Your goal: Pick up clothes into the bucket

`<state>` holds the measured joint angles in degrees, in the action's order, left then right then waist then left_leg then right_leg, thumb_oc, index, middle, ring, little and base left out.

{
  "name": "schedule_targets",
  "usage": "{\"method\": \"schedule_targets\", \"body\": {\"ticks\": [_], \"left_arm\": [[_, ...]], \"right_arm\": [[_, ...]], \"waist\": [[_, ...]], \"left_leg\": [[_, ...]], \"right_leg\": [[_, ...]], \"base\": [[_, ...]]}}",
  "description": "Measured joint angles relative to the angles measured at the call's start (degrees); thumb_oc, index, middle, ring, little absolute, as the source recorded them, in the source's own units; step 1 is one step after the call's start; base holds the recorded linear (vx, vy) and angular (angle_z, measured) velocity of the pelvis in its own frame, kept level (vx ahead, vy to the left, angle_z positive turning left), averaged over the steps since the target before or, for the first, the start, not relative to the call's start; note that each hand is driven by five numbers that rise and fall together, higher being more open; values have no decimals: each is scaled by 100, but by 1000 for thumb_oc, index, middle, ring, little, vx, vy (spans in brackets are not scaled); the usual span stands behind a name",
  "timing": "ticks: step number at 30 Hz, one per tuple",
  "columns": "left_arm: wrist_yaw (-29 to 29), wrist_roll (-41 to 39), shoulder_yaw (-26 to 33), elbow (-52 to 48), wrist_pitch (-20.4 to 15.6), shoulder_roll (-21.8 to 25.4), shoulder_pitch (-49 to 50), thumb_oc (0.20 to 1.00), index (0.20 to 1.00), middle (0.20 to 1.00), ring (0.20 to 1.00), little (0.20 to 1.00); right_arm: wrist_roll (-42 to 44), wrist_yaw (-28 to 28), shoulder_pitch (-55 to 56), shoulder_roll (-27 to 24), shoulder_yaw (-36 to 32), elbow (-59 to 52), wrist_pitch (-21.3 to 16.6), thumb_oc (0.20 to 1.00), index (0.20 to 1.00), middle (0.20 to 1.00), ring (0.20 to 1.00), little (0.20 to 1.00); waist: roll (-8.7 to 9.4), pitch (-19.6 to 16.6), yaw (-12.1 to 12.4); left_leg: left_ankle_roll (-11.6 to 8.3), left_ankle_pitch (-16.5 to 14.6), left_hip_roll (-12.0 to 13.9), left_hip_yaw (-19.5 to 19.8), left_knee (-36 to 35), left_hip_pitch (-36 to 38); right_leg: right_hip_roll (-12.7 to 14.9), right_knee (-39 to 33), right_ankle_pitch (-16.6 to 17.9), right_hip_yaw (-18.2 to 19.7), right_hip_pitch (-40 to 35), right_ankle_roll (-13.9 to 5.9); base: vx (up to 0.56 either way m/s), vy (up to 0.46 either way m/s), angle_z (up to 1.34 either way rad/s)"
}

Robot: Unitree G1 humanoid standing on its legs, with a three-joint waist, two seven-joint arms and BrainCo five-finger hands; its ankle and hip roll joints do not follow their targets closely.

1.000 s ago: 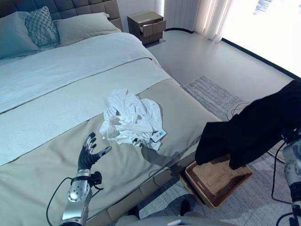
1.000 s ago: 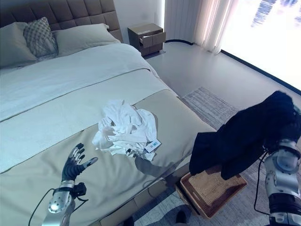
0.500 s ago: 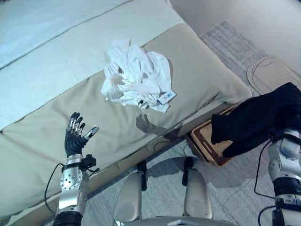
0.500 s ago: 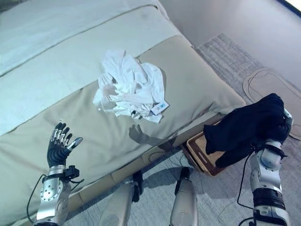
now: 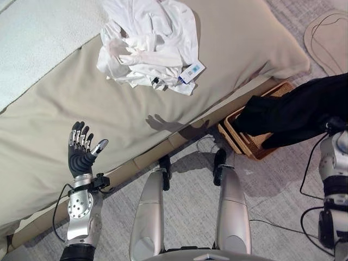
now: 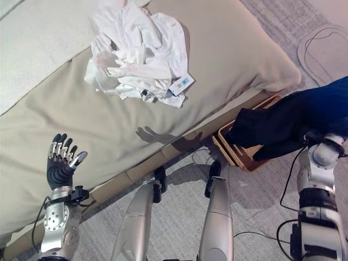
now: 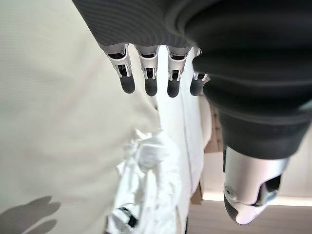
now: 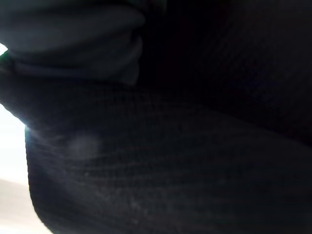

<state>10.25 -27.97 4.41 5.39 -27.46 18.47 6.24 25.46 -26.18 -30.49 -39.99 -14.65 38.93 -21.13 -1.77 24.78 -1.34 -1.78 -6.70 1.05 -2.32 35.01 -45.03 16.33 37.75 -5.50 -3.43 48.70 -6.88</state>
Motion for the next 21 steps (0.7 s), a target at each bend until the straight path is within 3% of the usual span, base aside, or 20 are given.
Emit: {"method": "schedule_targets", "body": {"ticks": [10,16,21], "left_arm": [[342,-33,-98,-208,-193,56,-43,1000,1000,1000,1000,1000],[457,-34,-197,-593,-339,87,-147,1000,1000,1000,1000,1000],[479,-41,-434,-772,-348,105,-350,1000,1000,1000,1000,1000]], "right_arm": [[349,-236,-767,-360,123,1408,3,200,200,200,200,200],[398,-301,-1179,-831,565,1647,56,200,200,200,200,200],[400,-312,-1524,-897,683,1645,59,200,200,200,200,200]], "waist": [[-181,112,117],[-312,194,164],[-362,371,211]], "left_leg": [[26,-143,-8,-65,455,-709],[73,-269,-13,-154,768,-1094],[74,-330,3,-169,997,-1338]], "right_leg": [[8,347,-26,133,716,7],[0,587,-70,306,1155,-12],[10,850,-131,372,1413,74]], "base": [[-21,20,-2],[18,26,-7],[-1,1,-1]]}}
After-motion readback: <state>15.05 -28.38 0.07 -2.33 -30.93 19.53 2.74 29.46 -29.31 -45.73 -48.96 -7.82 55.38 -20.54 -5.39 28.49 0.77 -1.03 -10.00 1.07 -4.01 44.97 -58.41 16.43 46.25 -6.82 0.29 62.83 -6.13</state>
